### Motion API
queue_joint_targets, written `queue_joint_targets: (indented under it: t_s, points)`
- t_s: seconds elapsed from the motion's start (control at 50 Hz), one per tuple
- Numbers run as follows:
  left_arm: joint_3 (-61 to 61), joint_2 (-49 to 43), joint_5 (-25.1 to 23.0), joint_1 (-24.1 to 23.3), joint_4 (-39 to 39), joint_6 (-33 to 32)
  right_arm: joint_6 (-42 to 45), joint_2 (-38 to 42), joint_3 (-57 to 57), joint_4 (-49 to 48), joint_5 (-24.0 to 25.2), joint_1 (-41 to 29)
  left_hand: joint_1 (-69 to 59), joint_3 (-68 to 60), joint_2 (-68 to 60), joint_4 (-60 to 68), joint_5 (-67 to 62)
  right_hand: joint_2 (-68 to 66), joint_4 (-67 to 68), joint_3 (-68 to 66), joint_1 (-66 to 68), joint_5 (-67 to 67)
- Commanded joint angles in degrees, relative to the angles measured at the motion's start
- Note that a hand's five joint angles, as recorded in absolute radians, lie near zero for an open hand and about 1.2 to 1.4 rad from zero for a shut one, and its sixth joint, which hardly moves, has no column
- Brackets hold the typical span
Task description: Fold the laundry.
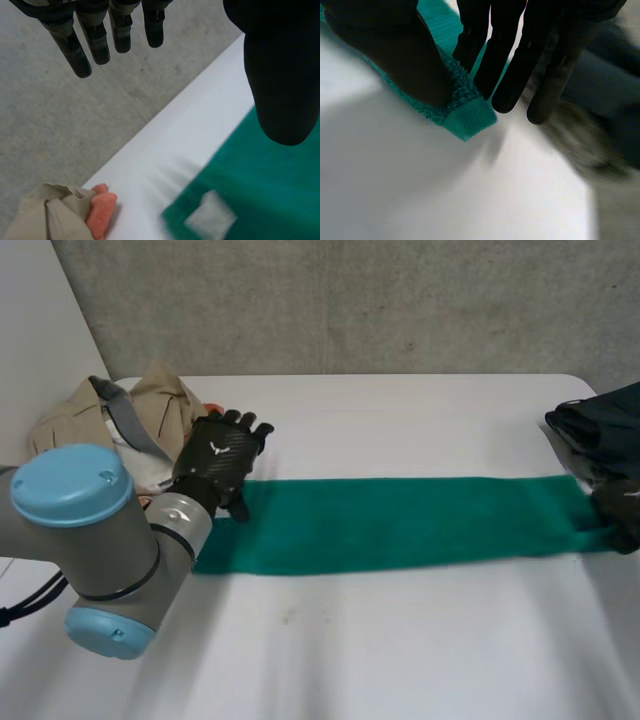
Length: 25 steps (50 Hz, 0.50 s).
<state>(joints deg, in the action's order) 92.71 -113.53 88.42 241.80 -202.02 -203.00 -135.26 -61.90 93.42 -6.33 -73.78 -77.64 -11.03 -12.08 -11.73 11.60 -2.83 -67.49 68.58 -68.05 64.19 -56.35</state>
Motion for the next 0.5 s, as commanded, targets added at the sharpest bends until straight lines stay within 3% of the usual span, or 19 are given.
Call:
queue_joint_targets:
  t_s: [0.02,0.08,0.22,0.36,0.5]
  points:
    - [1.69,4.1,0.0,0.86,0.04,0.41,13.25,-4.11,-2.18,0.0,-3.3,5.66,1.03,2.08,1.73,-1.6,2.83,-12.51,11.42,-11.95,15.81,-13.65]
    - [2.13,5.42,0.0,1.65,0.04,0.41,14.5,-4.46,-2.46,0.26,-3.13,2.95,1.03,2.08,1.73,-1.6,2.83,-12.51,11.42,-11.95,15.81,-13.65]
    - [3.44,8.59,0.0,3.24,0.22,0.85,11.42,-5.6,-3.43,-4.21,-0.94,-18.84,1.03,2.08,1.73,-1.6,2.83,-12.51,11.42,-11.95,15.81,-13.65]
    - [5.38,10.43,0.09,3.42,0.22,2.08,11.95,-3.94,-3.69,-12.74,5.65,-41.78,1.03,2.08,1.73,-1.6,2.83,-12.51,11.42,-11.95,15.81,-13.65]
    - [6.61,10.26,0.0,2.89,0.22,2.17,14.66,8.87,-8.24,-17.23,7.33,-57.42,1.03,2.08,1.73,-1.6,2.83,-12.51,11.42,-11.95,15.81,-13.65]
